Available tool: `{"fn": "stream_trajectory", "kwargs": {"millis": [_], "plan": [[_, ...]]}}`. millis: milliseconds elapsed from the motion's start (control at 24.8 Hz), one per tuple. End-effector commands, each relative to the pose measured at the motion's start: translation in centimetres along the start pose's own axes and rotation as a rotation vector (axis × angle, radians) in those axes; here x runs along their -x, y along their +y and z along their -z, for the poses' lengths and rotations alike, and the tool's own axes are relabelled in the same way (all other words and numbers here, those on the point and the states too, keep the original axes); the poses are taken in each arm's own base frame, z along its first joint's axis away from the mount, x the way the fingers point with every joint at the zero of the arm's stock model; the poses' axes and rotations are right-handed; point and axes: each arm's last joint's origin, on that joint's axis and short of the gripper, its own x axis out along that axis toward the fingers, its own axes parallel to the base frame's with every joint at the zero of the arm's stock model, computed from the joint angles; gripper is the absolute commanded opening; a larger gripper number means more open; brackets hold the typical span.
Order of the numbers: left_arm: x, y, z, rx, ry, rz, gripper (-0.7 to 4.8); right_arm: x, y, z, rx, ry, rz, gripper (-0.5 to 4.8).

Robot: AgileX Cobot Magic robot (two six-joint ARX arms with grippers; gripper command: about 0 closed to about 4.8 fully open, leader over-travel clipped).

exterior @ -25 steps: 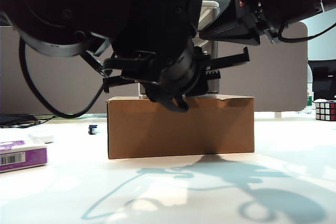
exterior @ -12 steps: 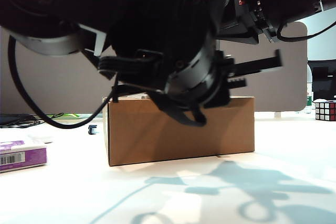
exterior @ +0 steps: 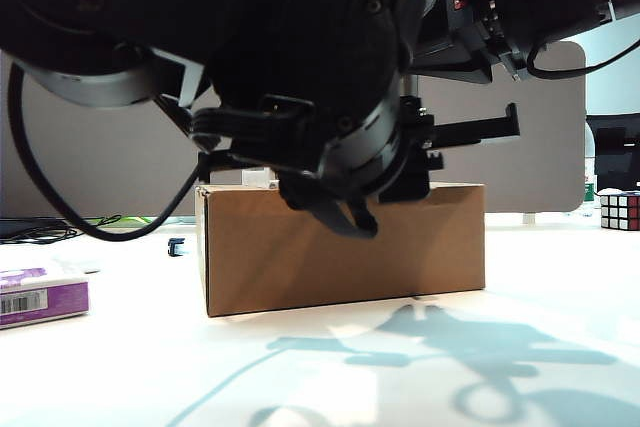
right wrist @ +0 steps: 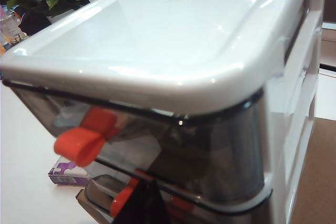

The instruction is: Open the third layer of the drawer on the table, pick up a pack of napkins on the table and put it in, and finally close the drawer.

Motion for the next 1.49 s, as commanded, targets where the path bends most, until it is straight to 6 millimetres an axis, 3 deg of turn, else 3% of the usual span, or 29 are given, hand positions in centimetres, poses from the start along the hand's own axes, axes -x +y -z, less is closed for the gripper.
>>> {"fn": "stream_trajectory", "kwargs": {"millis": [40,563,1006,1127,1288,1489], "plan": [[-0.2,0.0,-0.8,-0.037,-0.042,-0.017,0.68,0.0,0.1,-0.4,0.010,-0.024,0.000,-0.06],[-3.2,1.9,-2.1,-0.002,-0.080,0.003,0.94,0.0,0.1,-0.4,0.008,-0.017,-0.016,-0.06],[-3.0,2.4,-3.5,-0.052,-0.103,-0.049,0.94,0.0,0.1,-0.2,0.007,-0.003,-0.014,-0.06],[-2.9,2.1,-3.7,0.009,-0.093,0.069,0.94,0.0,0.1,-0.2,0.010,0.000,-0.012,-0.06],[-3.0,2.2,-3.5,0.025,-0.078,0.065,0.95,0.0,0.0,-0.2,0.009,0.002,-0.012,-0.06],[-3.1,2.3,-3.3,0.013,-0.061,0.057,1.35,0.0,0.1,-0.2,0.009,0.002,-0.012,-0.06]]}}
